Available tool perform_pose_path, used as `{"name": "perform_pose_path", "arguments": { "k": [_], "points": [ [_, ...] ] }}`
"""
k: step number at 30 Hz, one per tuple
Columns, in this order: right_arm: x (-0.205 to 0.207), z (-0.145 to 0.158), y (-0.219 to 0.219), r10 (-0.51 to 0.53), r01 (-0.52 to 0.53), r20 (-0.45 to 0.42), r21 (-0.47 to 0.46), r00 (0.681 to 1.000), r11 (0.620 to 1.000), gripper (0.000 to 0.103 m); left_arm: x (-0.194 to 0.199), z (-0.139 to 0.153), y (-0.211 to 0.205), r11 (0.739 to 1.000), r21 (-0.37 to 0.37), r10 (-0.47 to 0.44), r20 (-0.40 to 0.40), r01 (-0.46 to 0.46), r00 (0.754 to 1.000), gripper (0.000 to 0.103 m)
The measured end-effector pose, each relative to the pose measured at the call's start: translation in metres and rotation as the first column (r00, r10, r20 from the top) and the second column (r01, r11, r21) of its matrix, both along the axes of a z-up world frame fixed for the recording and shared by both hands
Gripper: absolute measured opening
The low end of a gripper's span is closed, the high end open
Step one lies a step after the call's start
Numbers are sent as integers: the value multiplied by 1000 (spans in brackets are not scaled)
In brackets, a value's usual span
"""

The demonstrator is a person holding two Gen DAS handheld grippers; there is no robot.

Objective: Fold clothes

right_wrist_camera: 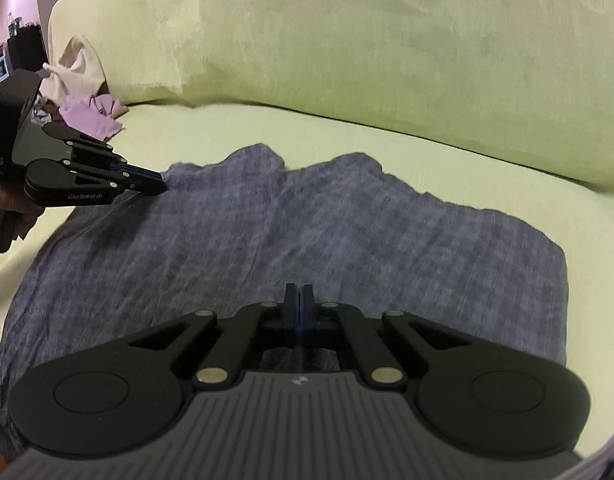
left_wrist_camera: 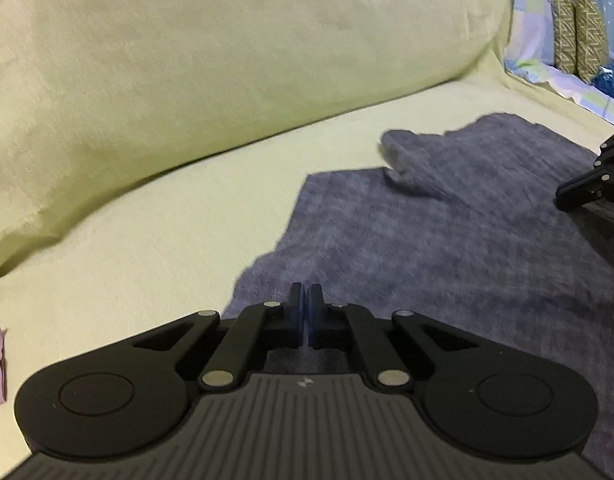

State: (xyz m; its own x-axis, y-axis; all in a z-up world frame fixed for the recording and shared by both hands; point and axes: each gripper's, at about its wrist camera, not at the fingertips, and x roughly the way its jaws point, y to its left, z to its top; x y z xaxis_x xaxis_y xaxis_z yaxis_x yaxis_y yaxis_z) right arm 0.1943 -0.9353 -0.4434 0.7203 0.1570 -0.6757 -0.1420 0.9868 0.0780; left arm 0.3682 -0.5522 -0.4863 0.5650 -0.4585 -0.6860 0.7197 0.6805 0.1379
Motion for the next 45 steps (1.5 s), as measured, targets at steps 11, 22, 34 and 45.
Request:
{"name": "perform_pose_path", "arguments": {
  "k": [11,22,34,45],
  "points": [
    [14,-4,-3,-11,10,-47,-24,999,1000,4,21,-1,6,997,-19,79,-19,-79,997,0],
    [-64,12,14,-6,6,9,45,1000,999,26,-67,5,50,1000,-19,8,-115,-10,993,49],
    [-108,-5,31,-47,53,-58,112,997,992,29,-64,5,63,992,-103,53,-132,-67,990,0],
    [-133,1,27,-74,81,-61,112,995,990,35,-53,0,86,984,-121,109,-163,-130,981,13]
  ]
}}
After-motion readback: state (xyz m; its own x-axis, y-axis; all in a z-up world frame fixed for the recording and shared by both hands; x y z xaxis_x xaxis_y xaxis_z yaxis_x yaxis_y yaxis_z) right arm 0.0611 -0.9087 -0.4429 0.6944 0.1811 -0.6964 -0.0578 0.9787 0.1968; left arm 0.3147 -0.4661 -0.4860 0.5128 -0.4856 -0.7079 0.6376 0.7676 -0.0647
